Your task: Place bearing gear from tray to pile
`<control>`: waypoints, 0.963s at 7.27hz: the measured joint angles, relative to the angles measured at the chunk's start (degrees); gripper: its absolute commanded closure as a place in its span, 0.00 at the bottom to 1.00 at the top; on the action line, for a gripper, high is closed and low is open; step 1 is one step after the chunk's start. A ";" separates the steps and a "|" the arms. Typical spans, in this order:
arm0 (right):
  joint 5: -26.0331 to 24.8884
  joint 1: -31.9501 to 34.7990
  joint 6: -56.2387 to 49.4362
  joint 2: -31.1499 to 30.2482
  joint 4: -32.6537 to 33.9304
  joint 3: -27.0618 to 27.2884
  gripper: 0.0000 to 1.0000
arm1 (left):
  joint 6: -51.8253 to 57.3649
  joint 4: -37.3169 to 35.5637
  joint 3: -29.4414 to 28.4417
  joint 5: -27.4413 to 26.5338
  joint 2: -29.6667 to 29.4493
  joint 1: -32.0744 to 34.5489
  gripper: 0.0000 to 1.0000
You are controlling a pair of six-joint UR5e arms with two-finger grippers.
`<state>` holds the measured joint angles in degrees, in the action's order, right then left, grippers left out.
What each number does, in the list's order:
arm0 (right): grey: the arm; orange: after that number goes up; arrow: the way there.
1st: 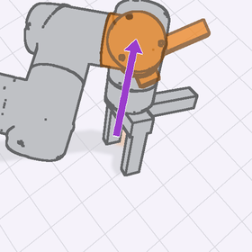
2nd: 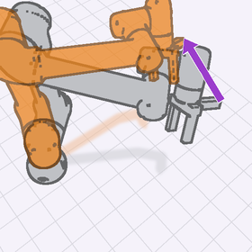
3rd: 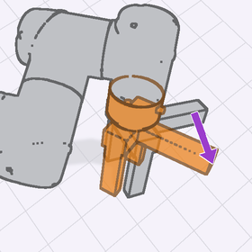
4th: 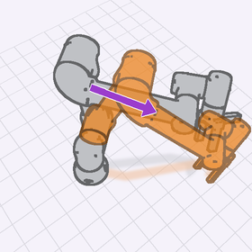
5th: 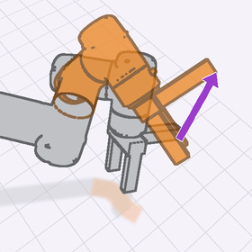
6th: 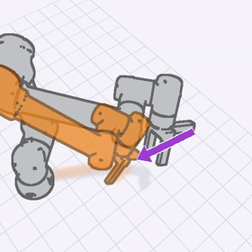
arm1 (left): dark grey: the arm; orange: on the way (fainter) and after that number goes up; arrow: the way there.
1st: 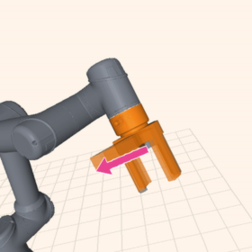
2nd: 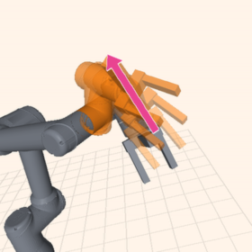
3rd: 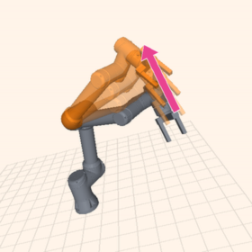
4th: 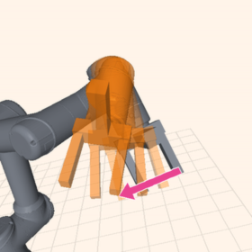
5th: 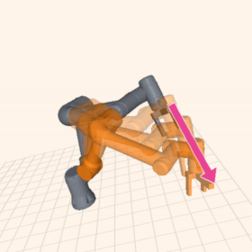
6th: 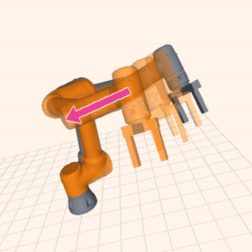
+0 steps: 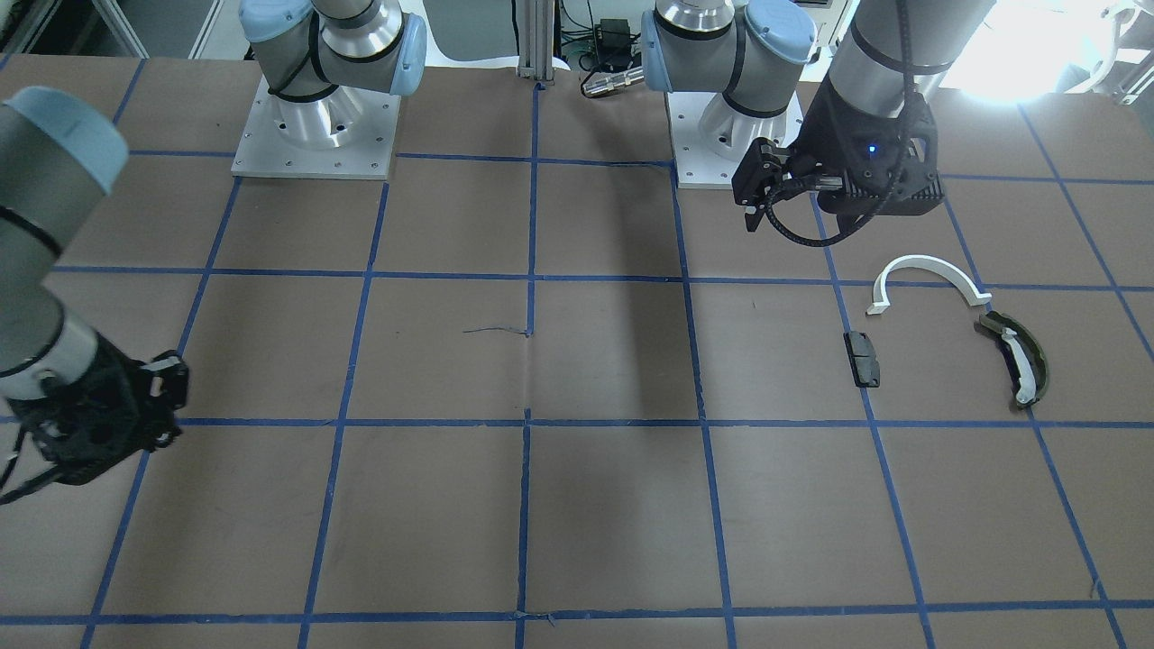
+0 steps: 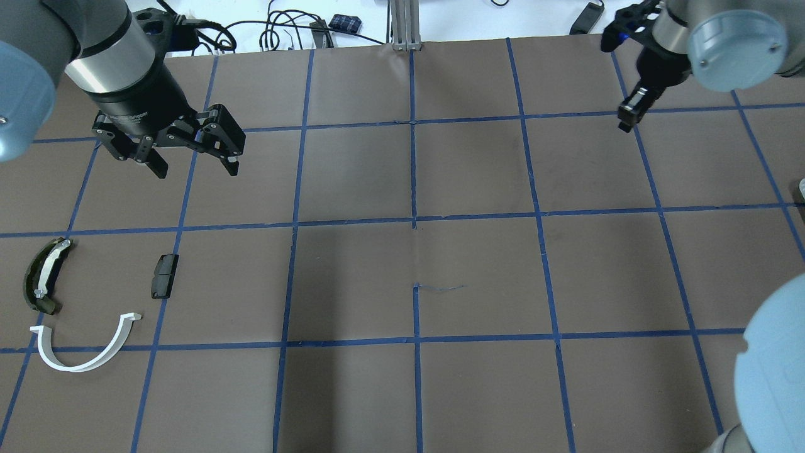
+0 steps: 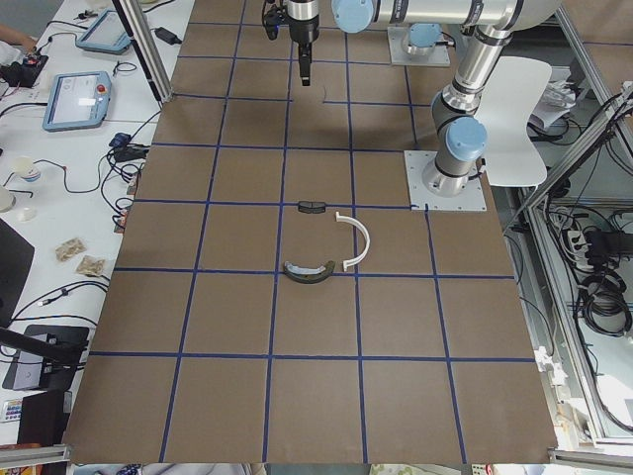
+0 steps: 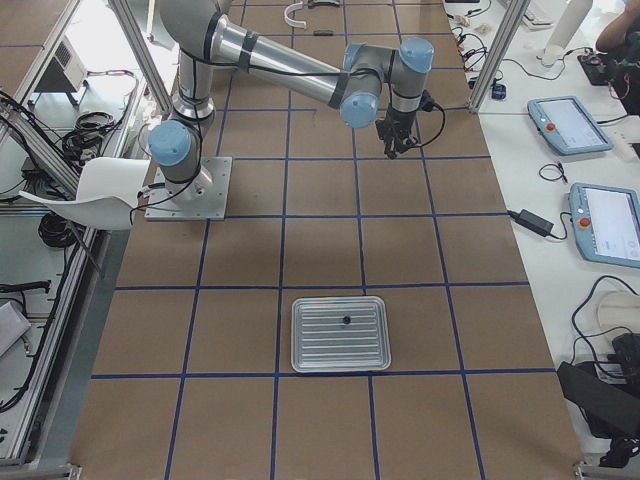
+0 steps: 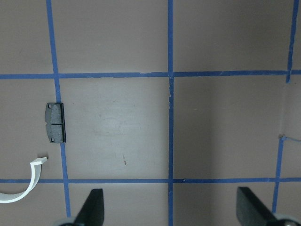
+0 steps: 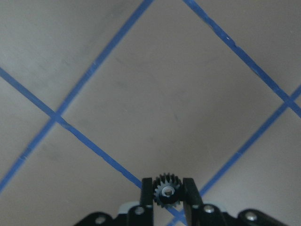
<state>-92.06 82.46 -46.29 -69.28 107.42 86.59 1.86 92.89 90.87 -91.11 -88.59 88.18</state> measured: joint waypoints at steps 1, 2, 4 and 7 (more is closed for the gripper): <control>-0.03 5.80 11.66 0.74 0.22 0.04 0.95 | 0.12 -0.02 -0.01 -0.01 0.00 0.00 0.00; 0.24 11.46 22.99 1.97 0.77 0.05 0.95 | 0.15 -0.04 -0.02 -0.02 0.00 0.01 0.00; 3.01 20.97 46.29 6.10 6.71 0.36 0.95 | -0.02 -0.06 -0.09 -0.01 0.00 0.02 0.00; 3.75 29.04 65.72 10.40 18.39 5.00 0.01 | 0.18 -0.23 -0.06 -0.01 -0.08 -0.05 0.00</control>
<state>-88.31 111.51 19.43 -58.88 125.81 91.58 2.04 92.66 90.81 -91.11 -88.67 88.13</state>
